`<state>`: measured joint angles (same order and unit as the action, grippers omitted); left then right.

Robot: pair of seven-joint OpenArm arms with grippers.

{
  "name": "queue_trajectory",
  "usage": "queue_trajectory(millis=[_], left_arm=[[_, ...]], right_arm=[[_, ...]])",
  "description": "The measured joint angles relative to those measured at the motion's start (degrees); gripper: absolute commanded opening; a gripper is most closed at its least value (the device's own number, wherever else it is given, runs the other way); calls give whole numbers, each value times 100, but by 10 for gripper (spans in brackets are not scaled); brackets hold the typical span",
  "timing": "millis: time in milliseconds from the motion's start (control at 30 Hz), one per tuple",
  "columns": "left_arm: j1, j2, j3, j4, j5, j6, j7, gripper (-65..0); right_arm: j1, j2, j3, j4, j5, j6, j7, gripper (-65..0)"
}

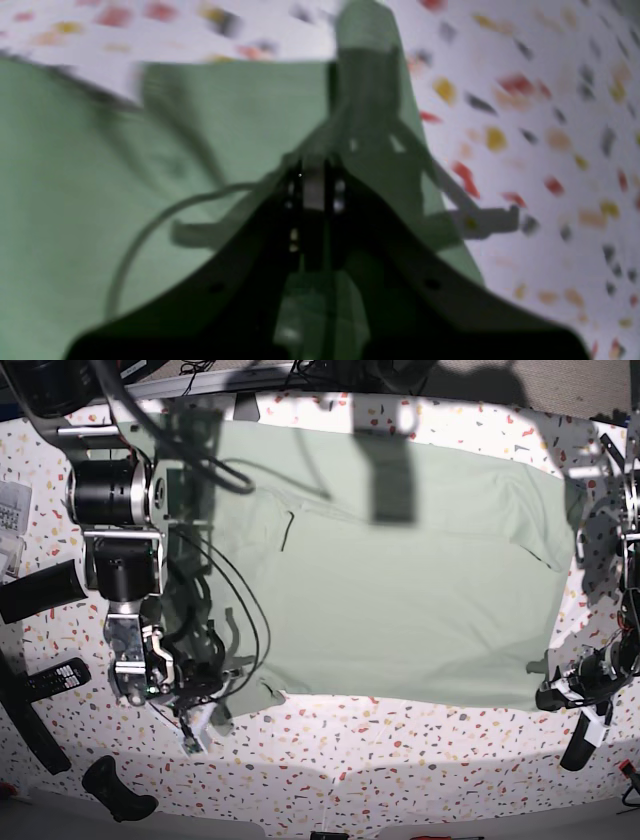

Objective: Fold the T-shirt properly
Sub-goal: 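Lift the hem with both grippers and fold it toward the collar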

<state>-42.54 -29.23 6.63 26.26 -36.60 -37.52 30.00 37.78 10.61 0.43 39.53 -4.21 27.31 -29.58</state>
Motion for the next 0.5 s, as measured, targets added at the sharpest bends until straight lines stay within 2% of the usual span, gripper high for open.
queue_trajectory(millis=[100,200,300,467,500], left_arm=[[0,0,0,0,2,0,0,-650],[-4,2,0,0,2,0,2,-650],[-15,4,0,0,-2,293,2,-650],[-13,4,0,0,-7,280,153,-650],[-15,2,0,0,-2,280,160,-650]], right_arm=[[2,-15,-7,334,267,96,-417,-650],[4,0,-7,654,267,98,-562,-650],[66,4,-7,756,271,101,-820,-650],[31,22,-7,756,273,98,-929,-650],[28,37,-7,756,271,98,-933,-605]])
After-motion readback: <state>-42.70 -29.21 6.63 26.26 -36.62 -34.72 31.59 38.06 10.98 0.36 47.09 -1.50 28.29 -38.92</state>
